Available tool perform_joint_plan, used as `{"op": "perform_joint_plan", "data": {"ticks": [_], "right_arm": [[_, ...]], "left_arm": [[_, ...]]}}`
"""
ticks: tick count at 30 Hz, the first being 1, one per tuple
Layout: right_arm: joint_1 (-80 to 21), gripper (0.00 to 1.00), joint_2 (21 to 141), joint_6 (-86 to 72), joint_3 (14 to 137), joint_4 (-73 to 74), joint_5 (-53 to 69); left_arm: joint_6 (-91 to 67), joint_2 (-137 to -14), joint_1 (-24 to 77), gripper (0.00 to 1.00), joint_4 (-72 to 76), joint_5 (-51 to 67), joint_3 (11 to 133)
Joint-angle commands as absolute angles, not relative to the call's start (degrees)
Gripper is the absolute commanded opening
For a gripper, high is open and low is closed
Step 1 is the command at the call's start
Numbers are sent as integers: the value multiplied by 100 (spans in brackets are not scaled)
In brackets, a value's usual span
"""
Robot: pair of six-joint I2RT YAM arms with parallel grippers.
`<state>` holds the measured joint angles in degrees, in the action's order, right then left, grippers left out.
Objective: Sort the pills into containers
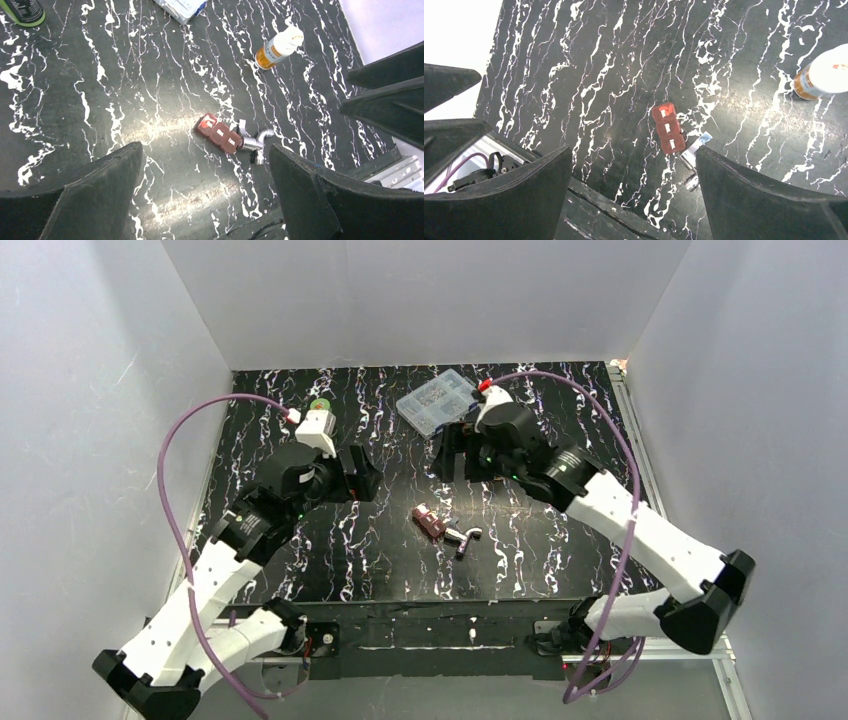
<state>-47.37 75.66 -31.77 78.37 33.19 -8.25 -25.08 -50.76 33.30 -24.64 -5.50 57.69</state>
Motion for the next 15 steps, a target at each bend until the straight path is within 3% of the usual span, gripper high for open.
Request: {"op": "perform_joint_plan", "data": {"ticks": [1, 5, 15], "right_arm": [[-4729, 98, 6927, -3313, 7402, 3061, -1096], [-4728, 98, 6446, -3389, 7113, 2993, -1210], [-4729, 98, 6206, -3425, 7046, 2973, -1270]], "left_arm": [[-2459, -5063, 3296, 98, -3574, -797, 6210], [-2589, -5321, 3296, 98, -4302, -1354, 6669], [-2061, -5173, 3296, 98, -4136, -1321, 6628]]}}
